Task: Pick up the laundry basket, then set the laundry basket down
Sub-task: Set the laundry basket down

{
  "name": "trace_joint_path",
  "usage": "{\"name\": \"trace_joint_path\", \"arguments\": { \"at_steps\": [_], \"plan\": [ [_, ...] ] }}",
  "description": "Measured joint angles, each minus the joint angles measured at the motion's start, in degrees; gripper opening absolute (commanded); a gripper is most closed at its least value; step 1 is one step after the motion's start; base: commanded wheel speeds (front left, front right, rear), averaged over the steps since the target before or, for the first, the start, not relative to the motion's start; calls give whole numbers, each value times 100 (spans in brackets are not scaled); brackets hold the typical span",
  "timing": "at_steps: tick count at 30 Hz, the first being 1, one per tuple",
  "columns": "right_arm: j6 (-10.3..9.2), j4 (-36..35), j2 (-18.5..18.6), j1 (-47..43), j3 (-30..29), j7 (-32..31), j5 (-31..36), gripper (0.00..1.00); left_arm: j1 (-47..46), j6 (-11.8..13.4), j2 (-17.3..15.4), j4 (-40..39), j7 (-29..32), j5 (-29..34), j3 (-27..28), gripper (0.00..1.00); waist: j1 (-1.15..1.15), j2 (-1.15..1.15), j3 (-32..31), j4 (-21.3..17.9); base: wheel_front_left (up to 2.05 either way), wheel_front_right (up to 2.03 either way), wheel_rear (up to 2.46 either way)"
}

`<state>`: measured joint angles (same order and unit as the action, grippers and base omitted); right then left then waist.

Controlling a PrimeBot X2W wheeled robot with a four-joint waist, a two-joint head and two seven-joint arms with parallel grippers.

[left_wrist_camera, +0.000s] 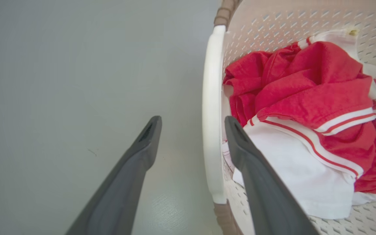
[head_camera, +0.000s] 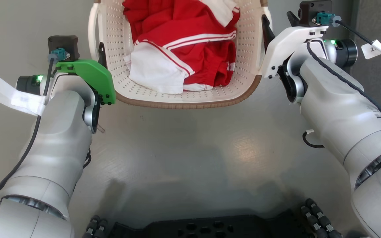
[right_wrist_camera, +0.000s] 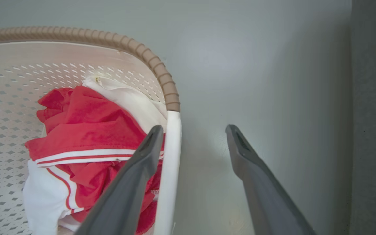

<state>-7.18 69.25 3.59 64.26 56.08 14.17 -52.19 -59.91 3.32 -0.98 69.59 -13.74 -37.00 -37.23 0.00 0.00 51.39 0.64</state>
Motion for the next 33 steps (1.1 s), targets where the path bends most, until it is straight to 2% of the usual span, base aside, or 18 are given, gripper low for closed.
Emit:
{"name": "trace_joint_path", "arguments": {
  "at_steps": [12, 17, 21, 25, 33],
  "plan": [
    [0, -144, 2, 216, -431, 25, 296, 100, 27, -1, -27, -322, -53, -10, 142, 100, 0, 0, -533, -40, 0, 0, 0],
    [-1, -581, 54, 213, -831, 25, 408, 100, 65, -1, -194, -996, -68, 49, 357, 100, 0, 0, -862, -74, 0, 0, 0],
    [-1, -1152, 285, 79, -1288, 27, 684, 100, 450, 30, -307, -1578, -68, 324, 493, 100, 0, 0, -1229, -104, 0, 0, 0],
    [-1, -1560, 414, -305, -1544, 26, 1046, 100, 797, 82, -405, -2015, -68, 458, 656, 100, 0, 0, -1536, -121, 0, 0, 0],
    [-1, -2457, 446, -1230, -2207, 27, 1689, 100, 1689, 189, -463, -2975, -68, 824, 1111, 100, 0, 0, -2174, -138, 0, 0, 0]
  ]
}}
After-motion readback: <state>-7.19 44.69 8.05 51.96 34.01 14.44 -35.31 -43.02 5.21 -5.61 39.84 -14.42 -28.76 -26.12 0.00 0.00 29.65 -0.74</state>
